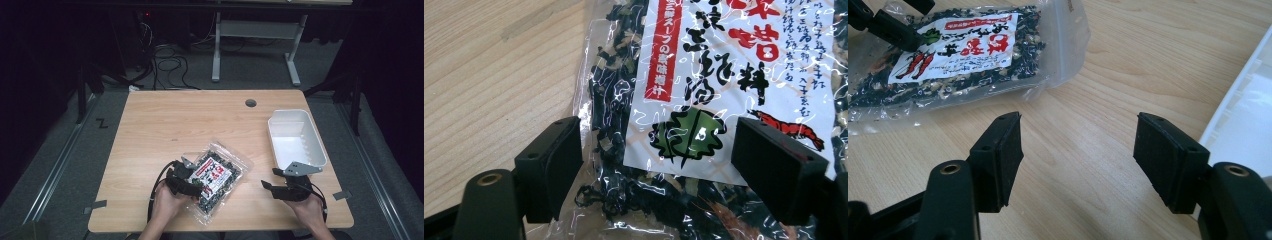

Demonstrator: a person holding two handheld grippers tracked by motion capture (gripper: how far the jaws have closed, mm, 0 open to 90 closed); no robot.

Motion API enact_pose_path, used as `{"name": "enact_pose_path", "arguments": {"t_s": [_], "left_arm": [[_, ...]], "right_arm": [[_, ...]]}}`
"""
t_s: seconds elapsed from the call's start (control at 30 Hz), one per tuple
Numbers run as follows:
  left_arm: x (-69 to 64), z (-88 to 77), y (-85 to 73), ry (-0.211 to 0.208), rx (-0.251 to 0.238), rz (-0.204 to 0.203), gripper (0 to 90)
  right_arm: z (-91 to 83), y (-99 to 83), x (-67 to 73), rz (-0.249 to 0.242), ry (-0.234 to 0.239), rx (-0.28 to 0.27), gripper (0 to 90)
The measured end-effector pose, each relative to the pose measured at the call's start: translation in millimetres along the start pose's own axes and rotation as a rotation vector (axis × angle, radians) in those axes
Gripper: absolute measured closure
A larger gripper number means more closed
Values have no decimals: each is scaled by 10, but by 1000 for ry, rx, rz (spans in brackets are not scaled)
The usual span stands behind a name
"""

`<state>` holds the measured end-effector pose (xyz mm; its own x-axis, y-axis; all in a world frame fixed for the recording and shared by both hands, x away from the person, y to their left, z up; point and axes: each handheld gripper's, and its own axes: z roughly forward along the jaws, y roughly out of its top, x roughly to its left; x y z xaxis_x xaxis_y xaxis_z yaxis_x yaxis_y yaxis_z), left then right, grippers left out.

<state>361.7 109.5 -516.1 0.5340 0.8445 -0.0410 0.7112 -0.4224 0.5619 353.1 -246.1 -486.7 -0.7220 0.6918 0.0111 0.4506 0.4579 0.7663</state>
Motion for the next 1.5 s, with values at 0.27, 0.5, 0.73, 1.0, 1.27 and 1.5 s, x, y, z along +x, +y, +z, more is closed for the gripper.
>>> {"name": "enact_pose_path", "arguments": {"t_s": [0.27,0.5,0.73,1.0,1.27,1.5], "left_arm": [[-15,-6,-8,-13,0,20,218],[-44,-14,-22,-25,-1,37,221],[-69,-19,-35,-29,-5,44,221],[-101,-22,-49,-41,-9,53,221],[-118,-27,-53,-49,-5,64,221],[-125,-29,-55,-55,-3,74,221]], "right_arm": [[-14,51,-2,23,3,42,385],[25,121,-1,24,5,85,402],[77,191,-14,44,26,99,394],[194,329,-15,62,49,117,392],[328,508,1,57,36,152,408],[508,600,-16,67,26,201,447]]}}
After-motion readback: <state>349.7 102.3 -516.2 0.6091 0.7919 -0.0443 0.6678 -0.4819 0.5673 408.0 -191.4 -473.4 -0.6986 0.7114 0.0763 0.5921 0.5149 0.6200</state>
